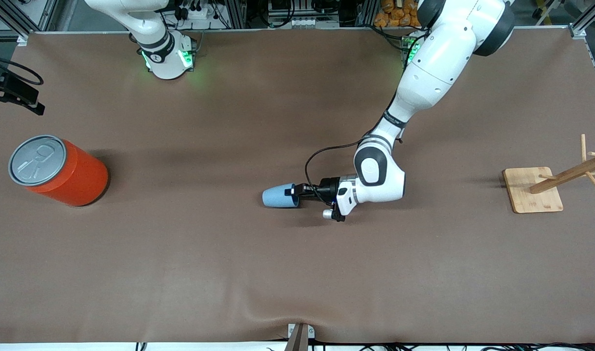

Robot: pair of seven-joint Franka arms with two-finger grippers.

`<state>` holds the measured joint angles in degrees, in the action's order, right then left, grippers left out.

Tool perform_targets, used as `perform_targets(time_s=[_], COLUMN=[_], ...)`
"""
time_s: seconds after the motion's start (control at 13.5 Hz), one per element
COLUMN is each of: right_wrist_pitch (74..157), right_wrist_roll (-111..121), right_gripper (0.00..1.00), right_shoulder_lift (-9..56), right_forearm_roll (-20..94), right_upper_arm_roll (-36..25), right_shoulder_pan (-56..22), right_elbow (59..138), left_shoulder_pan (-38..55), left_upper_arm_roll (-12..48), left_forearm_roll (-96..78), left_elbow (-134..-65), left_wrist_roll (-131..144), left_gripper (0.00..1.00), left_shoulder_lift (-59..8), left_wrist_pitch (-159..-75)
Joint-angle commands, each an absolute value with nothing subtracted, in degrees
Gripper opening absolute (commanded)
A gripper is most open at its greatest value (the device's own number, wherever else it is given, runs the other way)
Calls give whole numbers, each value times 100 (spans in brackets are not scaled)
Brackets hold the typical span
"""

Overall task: Flip cup
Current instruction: 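Grasp the lying blue cup's base with the left gripper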

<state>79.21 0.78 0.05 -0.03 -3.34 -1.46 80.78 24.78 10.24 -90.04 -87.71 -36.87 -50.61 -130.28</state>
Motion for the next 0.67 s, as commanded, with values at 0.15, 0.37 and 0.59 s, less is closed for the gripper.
perform_targets(time_s=[0.15,0.37,0.59], right_wrist_pitch=[7901,7901,7901], right_wrist_roll=[97,97,97], right_gripper=[100,100,100], right_shoulder_lift=[18,18,18], right_forearm_roll=[-79,-105,-79], right_upper_arm_roll=[-343,-343,-343], right_shoulder_pan=[-185,-185,-176], right_elbow=[8016,8007,8007], left_shoulder_pan=[2426,2382,2146], left_upper_arm_roll=[923,783,773], left_forearm_roll=[-8982,-8406,-7089], left_elbow=[-8710,-8789,-8789], left_wrist_roll=[-3657,-2878,-1805], left_gripper=[0,0,0], left_shoulder_lift=[-4721,-4159,-3728], left_wrist_pitch=[-13148,-13140,-13140])
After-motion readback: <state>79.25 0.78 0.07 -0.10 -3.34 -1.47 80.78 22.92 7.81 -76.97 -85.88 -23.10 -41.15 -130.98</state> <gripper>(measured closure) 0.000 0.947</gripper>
